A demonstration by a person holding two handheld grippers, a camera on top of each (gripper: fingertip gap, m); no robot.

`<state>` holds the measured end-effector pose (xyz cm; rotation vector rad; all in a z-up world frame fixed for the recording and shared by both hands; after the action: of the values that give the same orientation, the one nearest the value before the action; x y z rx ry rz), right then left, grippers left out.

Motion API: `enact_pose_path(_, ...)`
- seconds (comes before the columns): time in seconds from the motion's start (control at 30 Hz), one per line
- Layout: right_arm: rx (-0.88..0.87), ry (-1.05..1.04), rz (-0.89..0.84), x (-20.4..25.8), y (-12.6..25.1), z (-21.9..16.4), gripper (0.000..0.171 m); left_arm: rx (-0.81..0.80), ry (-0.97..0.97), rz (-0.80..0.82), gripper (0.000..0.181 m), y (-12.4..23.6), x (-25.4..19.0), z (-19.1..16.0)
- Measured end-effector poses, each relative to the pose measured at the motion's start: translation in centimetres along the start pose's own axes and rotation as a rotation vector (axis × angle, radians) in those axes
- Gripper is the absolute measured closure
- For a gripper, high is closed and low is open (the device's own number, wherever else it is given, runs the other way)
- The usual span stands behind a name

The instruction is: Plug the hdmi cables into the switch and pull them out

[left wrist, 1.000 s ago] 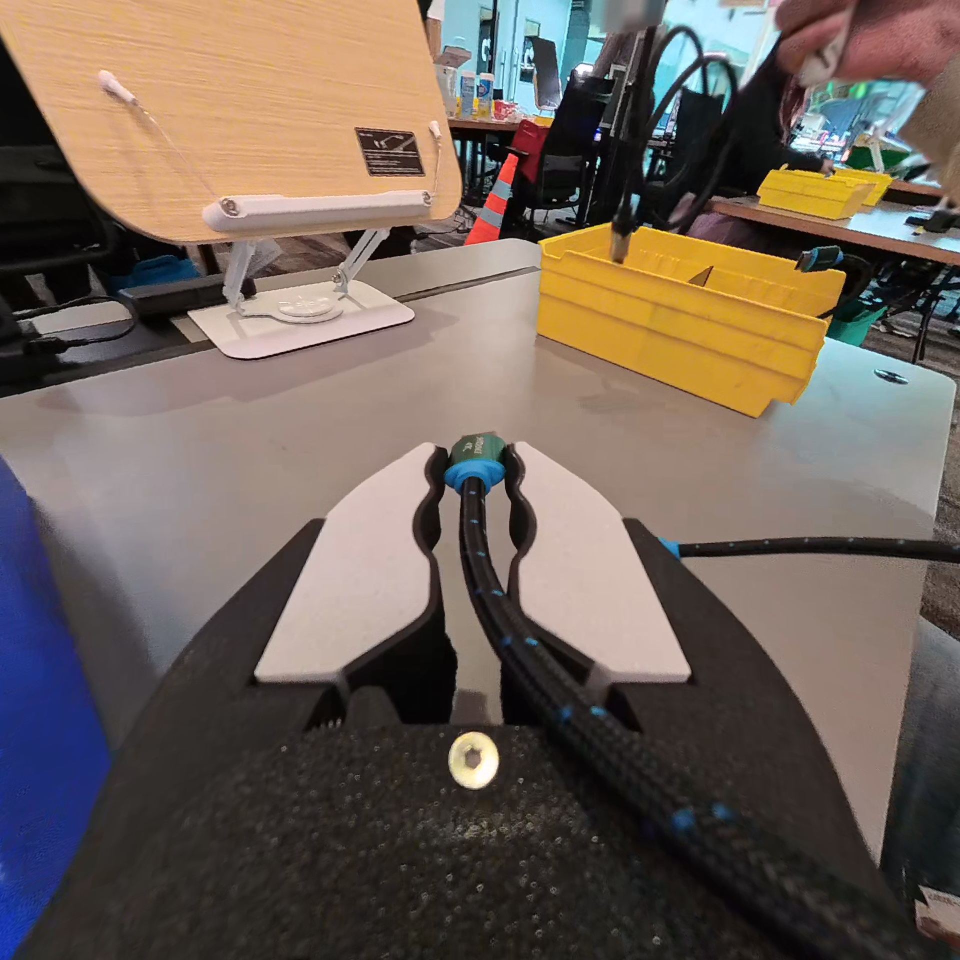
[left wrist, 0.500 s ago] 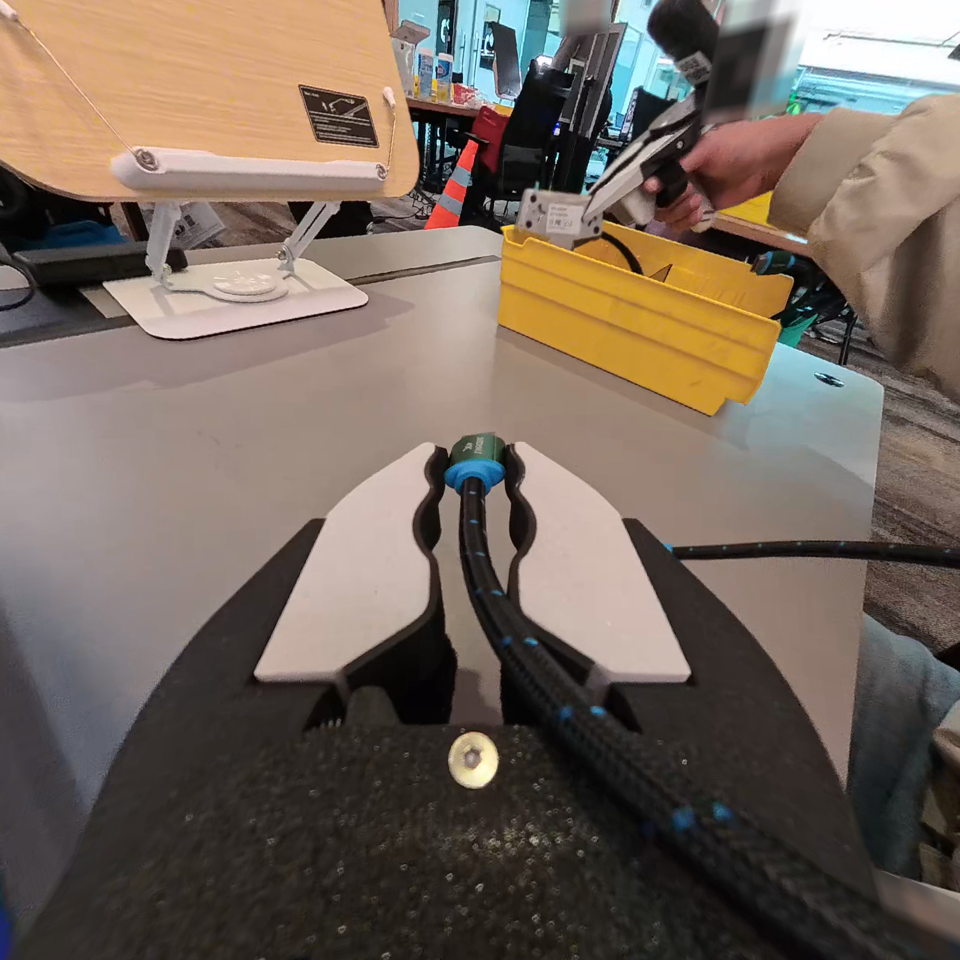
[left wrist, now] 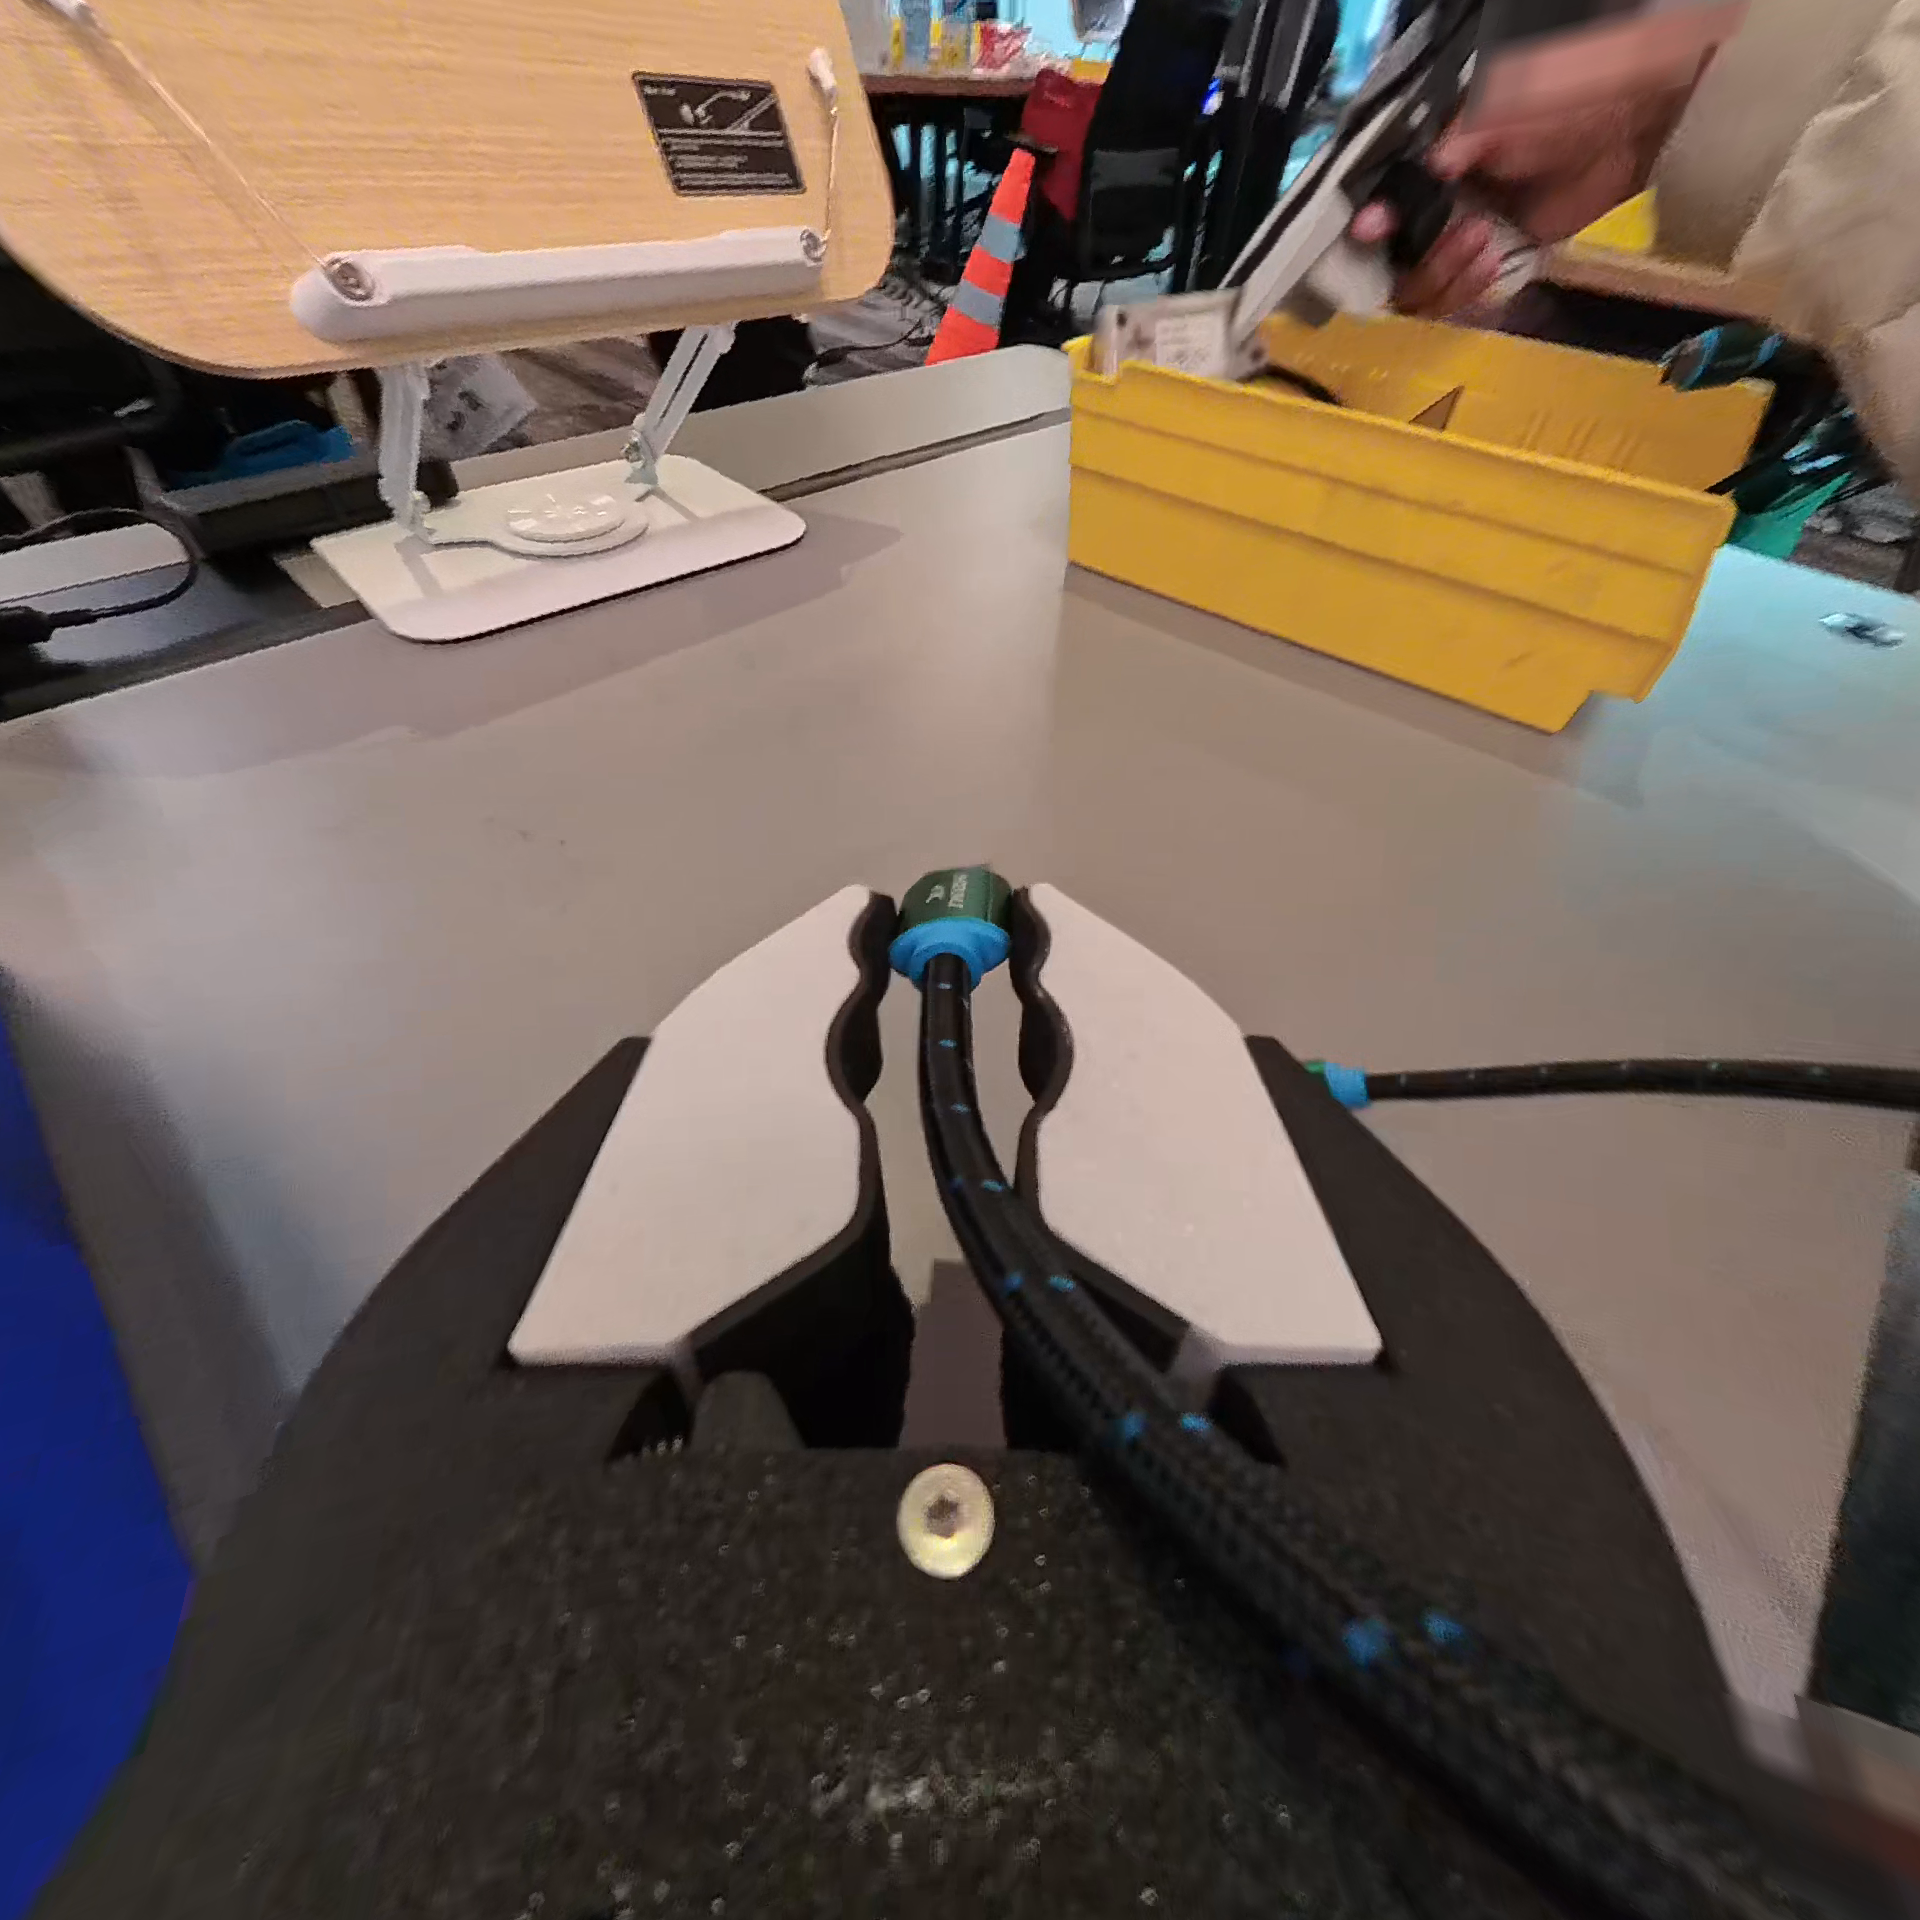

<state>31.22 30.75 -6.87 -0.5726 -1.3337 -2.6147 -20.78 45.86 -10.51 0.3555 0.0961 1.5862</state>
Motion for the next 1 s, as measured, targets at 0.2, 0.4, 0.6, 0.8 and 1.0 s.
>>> enact_pose_path(0.2, -0.226, 0.124, -0.192, 5.5, 7.4, 2.3, 0.113, 0.054, -0.068, 0.099, 0.159, 0.2, 0.1, 0.2)
enact_pose_path(0.4, -0.375, 0.458, -0.120, 26.5, 5.5, -2.0, 0.123, 0.074, -0.057, 0.214, 0.159, 0.6, 0.9, 0.6)
enact_pose_path(0.6, -0.380, 0.711, 0.111, 43.5, -7.9, -12.2, 0.131, 0.117, -0.099, 0.332, 0.159, 0.9, 1.5, 1.1)
enact_pose_path(0.8, -0.423, 0.764, 0.006, 45.6, -11.6, -13.7, 0.162, 0.151, -0.129, 0.360, 0.159, 0.7, 1.4, 1.0)
enact_pose_path(1.0, -0.527, 0.731, -0.130, 44.1, -7.8, -11.9, 0.167, 0.186, -0.180, 0.272, 0.128, -0.9, 0.1, 0.1)
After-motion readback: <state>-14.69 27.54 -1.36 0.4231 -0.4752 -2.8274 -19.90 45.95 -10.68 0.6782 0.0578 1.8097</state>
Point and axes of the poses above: each gripper's, where its closed fingertips meet, y back along the fingers, z out of its top, x = y × z across the jaws, the point moved 8 cm from there along y, back along the fingers, and after that the axes turned 12 degrees about -y, right-handed, at the moved point
